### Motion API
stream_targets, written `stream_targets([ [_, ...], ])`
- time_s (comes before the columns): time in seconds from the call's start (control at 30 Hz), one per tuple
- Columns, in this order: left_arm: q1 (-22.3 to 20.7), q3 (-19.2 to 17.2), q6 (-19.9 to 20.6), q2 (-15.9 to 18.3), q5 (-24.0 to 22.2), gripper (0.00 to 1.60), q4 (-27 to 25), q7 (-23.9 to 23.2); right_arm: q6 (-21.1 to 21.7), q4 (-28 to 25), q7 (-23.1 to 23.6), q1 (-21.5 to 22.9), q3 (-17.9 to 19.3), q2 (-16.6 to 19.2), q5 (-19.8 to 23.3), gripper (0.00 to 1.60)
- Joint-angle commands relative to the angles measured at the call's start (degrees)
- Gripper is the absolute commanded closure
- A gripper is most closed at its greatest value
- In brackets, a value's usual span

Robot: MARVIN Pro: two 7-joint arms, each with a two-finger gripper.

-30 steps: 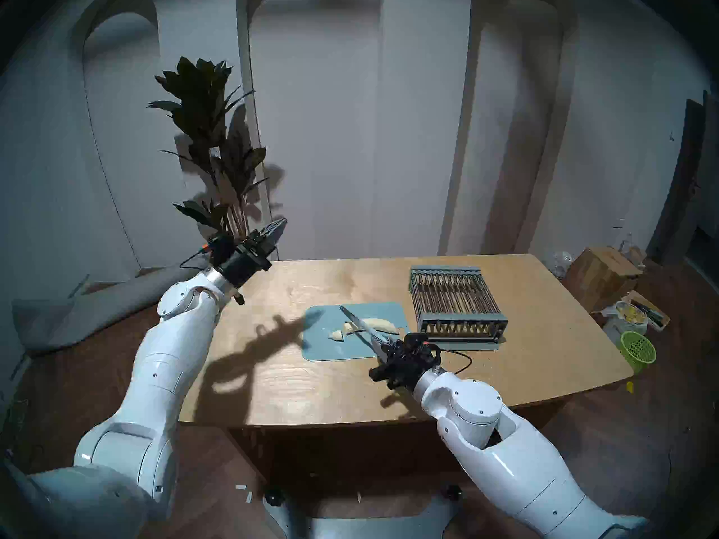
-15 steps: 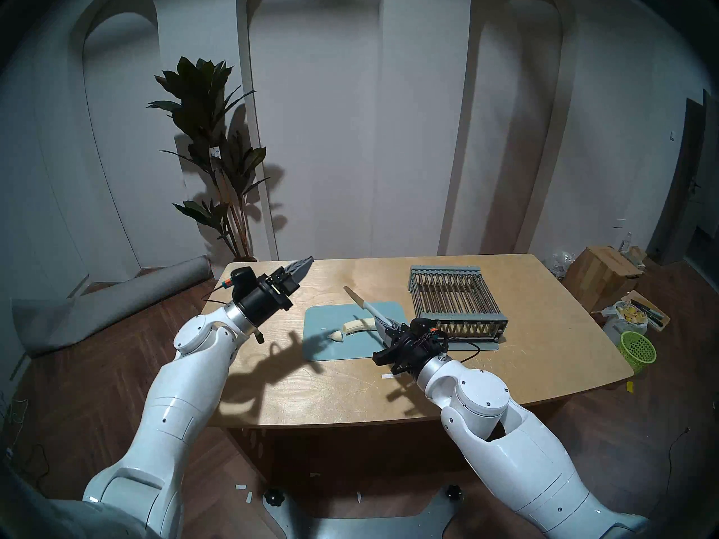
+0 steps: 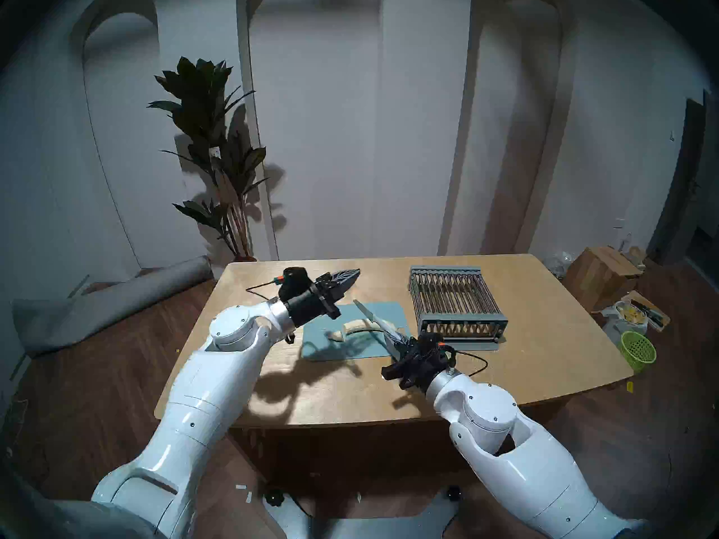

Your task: Cut the banana into four pieces on the cutting board

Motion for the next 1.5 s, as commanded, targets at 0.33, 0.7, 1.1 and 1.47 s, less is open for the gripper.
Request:
stream_targets([
  [0.33,-5.8,6.7,2.0,-2.3,7.2,1.60,2.8,2.6,-4.0,4.5,2.7,2.8,0.4,-0.8,0.1,1.60],
  [0.7,-6.4,8.5,0.1,-0.1,10.8,1.60,8.1,1.4,-3.6,7.4,4.2,5.7,-0.1,-2.3,0.2,1.60],
  [1.1,-8.2,8.1,-1.2,-0.8,11.5,1.60,12.1,0.9,-3.5,8.7,4.5,6.2,-0.5,-3.2,0.7,1.60],
  [1.47,-11.1,8.8,-3.4,-3.4,13.1,1.60,19.1,0.6,-3.3,10.3,4.7,6.8,-0.9,-3.7,1.1,1.60],
])
